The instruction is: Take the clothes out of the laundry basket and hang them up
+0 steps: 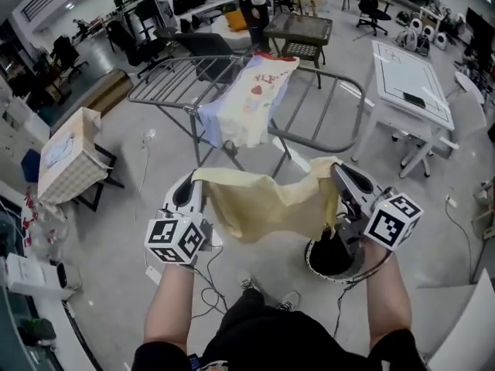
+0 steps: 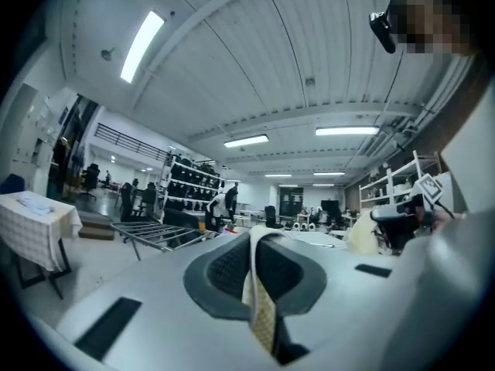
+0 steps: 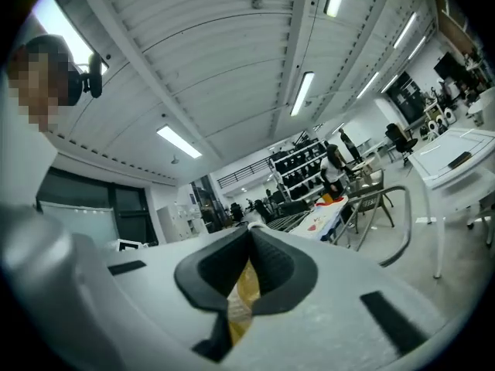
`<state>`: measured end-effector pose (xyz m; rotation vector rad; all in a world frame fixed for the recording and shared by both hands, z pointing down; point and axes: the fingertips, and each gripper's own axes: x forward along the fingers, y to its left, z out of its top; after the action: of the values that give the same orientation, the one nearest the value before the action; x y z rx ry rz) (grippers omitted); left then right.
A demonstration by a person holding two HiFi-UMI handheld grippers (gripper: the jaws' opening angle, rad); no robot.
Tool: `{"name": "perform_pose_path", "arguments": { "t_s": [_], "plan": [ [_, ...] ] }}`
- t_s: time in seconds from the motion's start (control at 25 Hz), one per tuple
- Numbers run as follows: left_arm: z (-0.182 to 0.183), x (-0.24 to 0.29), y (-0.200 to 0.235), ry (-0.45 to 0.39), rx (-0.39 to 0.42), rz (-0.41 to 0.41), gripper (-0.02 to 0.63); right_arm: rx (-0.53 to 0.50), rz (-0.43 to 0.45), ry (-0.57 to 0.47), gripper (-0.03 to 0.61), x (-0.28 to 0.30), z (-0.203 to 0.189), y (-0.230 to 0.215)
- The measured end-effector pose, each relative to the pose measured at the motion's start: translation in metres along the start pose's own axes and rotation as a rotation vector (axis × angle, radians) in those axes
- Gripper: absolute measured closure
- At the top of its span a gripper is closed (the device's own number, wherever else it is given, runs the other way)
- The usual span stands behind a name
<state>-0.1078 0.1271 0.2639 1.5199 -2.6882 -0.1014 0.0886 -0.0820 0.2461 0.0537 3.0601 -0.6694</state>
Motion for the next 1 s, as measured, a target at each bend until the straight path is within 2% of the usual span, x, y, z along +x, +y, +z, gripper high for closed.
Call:
{"name": "perform_pose_path", "arguments": {
  "t_s": [0.16,0.4,0.72,1.0],
  "plan": [
    [0.013,-0.039,0.062,-0.021,-0.007,0.116,0.606,0.005,0.083,0.042,0.566,0.049,-0.017,0.040],
    [0.023,-0.077,0.168,-0.054,-0.021,0.223,0.606,0.009,0.152,0.093,0.566,0.140,-0.052,0.090],
    [0.039,-0.096,0.307,-0.075,-0.015,0.245,0.604,0.008,0.162,0.104,0.566,0.256,-0.089,0.156],
    [0.061,-0.105,0.390,-0.104,-0.005,0.280,0.606,0.003,0.188,0.125,0.566,0.340,-0.107,0.197]
  ]
}}
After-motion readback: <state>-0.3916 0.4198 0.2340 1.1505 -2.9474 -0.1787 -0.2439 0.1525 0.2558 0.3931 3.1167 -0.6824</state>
